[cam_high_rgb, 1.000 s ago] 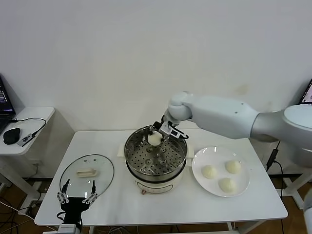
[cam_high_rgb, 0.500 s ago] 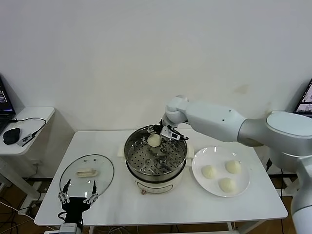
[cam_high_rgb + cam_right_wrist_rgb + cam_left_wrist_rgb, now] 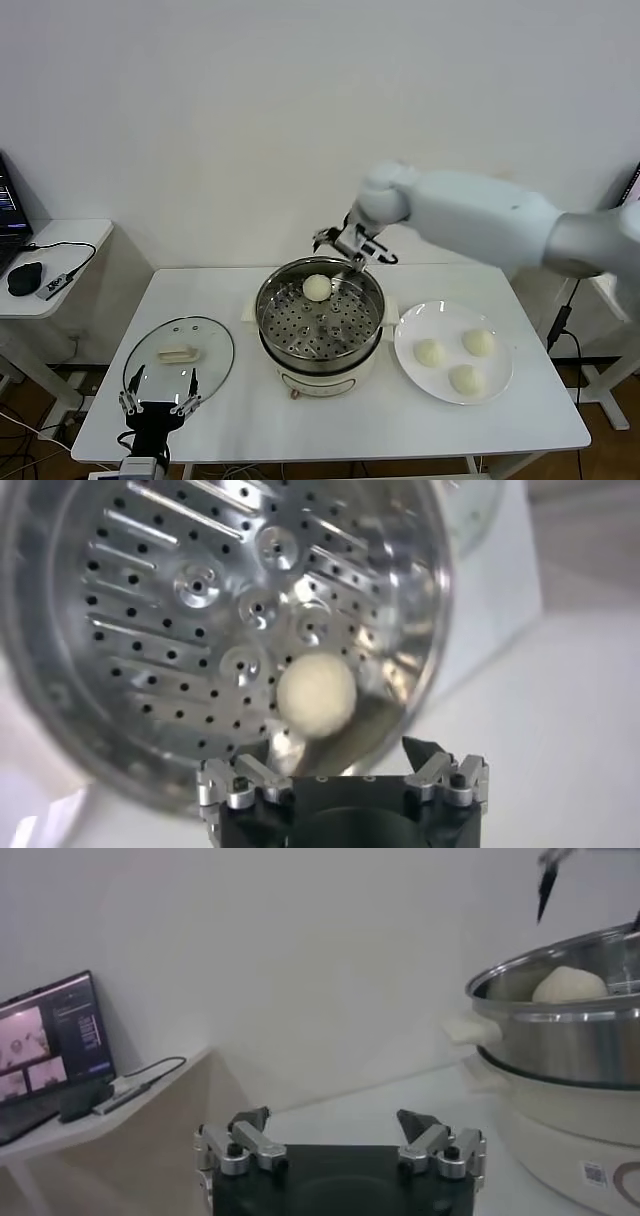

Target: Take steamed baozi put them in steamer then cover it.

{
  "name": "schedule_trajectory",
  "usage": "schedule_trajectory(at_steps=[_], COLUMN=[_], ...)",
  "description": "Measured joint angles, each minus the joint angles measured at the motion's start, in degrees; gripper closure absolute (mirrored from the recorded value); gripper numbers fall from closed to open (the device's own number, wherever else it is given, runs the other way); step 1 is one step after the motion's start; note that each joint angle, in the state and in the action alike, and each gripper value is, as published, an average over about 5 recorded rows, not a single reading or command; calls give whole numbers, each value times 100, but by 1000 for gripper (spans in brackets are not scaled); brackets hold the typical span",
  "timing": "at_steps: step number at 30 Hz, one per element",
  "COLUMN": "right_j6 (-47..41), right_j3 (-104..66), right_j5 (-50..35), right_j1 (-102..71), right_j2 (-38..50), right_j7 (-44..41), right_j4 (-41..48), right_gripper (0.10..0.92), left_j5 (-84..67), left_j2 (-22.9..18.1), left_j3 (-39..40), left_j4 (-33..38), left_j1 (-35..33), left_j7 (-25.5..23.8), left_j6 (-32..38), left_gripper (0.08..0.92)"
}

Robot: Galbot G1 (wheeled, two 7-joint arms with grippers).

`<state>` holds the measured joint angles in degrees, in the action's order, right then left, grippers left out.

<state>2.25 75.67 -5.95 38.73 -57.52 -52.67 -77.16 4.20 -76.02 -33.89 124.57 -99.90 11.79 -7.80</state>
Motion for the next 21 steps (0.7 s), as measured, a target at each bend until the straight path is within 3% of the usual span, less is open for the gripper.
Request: schedule_trajectory(at_steps=[13,21], right_j6=[-1335,-1703], right_j3=[88,-90], right_j5=[-372,-71], right_j1=[-52,-847], right_j2=[2215,2875], right_j7=[-112,22], right_j4=[-1538,-1829], right_gripper=[203,203], left_j5=[-47,-38], left_j2=[196,286], left_j3=[42,63], left_j4=[8,25], left_j1=[19,31], left_j7=[-7,-21], left_j6=[-22,-59], left_gripper=[177,177])
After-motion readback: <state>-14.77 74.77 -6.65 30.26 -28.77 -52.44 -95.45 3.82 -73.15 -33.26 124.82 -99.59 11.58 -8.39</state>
